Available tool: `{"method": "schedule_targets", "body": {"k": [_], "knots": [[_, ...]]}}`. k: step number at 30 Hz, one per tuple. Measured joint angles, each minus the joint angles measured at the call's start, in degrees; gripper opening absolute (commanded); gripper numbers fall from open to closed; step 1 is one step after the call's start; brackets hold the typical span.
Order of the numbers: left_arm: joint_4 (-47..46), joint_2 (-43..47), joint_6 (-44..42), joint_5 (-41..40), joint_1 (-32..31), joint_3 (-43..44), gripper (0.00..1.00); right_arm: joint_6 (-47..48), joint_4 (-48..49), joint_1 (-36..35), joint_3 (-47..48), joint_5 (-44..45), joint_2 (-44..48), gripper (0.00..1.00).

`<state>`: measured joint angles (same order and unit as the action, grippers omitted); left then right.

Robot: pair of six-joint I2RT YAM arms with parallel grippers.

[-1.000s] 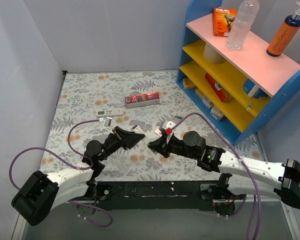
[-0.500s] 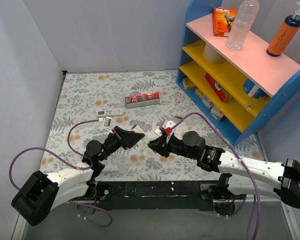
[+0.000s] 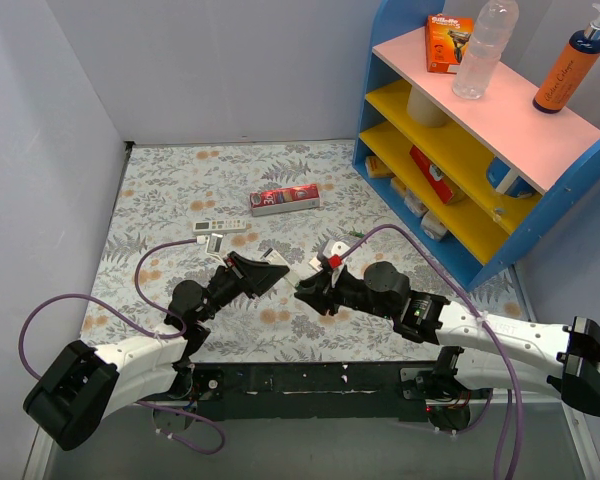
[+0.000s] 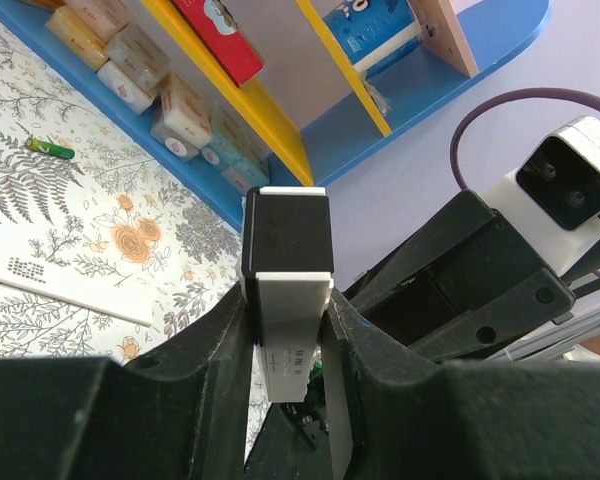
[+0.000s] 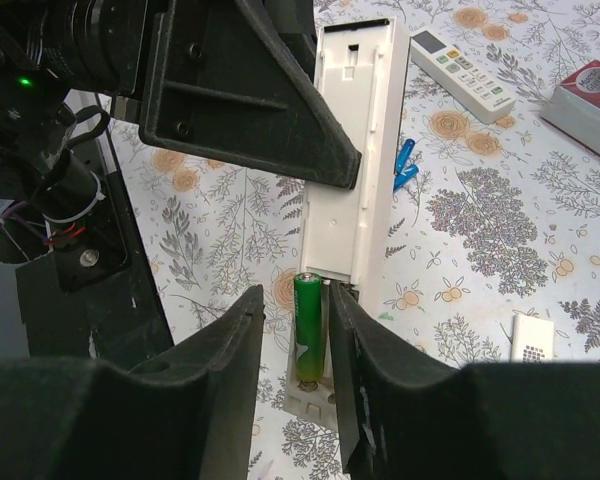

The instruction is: Load the batteries into the remote control

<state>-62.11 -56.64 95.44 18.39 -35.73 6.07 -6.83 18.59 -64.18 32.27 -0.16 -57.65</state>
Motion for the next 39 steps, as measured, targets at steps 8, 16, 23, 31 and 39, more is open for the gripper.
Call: {"method": "schedule_targets", "body": {"k": [8,16,23,31,39], "knots": [[-0.02,-0.02,0.24,-0.33,0.00,0.00,0.00,1.05,-2.82,-0.42,1.18,-0.24,0.96,0.53],[0.13,0.50,1.03,1.90,-0.24,0.02,0.00,5.18,-10.01,0.26,6.19,1.57,3.32,0.70],[0.39,0.68,1.11,3.61,-0.24,0.04,0.00,11.80,-16.87,0.42,11.43,1.03,5.11,0.69],[4.63,0.83,0.79,6.05,-0.24,2.64,0.00,28.57,-27.26,0.42,14.93,-7.26,5.66,0.59],[8.41,0.83,0.33,8.22,-0.24,4.83,0.00,40.81,-36.63,0.42,22.40,-14.80,-0.55,0.39]]}}
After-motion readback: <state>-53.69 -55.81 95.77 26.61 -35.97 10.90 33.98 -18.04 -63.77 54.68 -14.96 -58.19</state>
